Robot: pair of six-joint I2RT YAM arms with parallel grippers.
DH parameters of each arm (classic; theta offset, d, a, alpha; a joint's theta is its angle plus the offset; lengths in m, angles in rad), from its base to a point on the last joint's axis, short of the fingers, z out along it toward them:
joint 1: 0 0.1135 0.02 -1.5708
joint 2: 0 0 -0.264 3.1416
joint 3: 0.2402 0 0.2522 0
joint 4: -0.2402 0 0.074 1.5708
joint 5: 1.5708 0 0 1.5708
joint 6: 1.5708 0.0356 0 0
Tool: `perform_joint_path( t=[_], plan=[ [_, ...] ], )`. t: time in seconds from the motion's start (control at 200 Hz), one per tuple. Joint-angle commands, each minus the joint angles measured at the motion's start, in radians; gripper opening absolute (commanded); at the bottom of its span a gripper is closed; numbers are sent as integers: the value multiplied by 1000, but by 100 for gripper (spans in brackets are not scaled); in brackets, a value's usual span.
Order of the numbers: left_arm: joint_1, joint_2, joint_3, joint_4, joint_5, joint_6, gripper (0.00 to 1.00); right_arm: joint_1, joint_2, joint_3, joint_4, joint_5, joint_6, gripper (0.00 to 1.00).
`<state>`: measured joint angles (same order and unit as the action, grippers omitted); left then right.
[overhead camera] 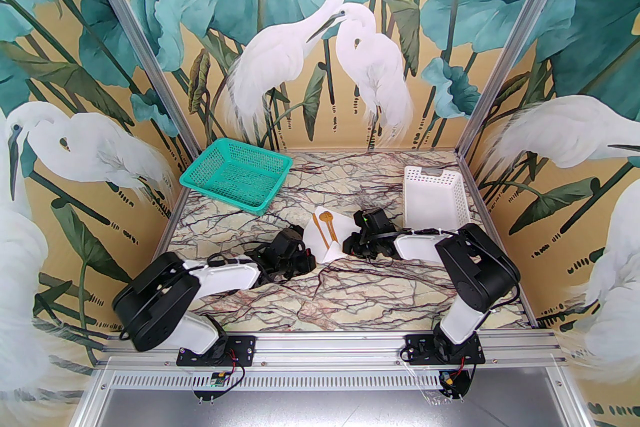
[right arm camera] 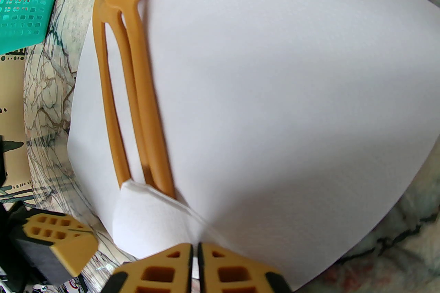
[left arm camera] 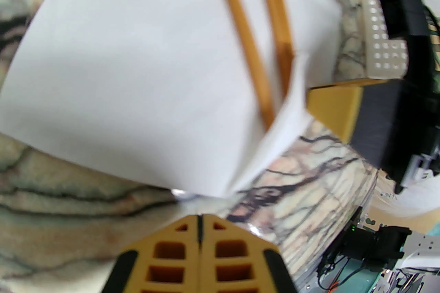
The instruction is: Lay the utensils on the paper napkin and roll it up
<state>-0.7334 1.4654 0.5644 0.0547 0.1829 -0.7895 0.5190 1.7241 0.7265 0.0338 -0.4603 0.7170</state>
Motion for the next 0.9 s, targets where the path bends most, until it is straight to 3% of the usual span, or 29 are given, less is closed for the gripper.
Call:
perform_joint_path(
  t=[0.0, 0.305, 0.895],
  plan=[
    [0, 6, 74, -25, 41, 38, 0, -4, 32, -29, -104, 82, -13, 15],
    [-35, 196, 201, -1, 61, 57, 0, -3, 32, -34, -95, 77, -6, 15],
    [-36, 268, 205, -86, 12, 72, 0, -2, -4, -20, -64, 38, -8, 16]
  ],
)
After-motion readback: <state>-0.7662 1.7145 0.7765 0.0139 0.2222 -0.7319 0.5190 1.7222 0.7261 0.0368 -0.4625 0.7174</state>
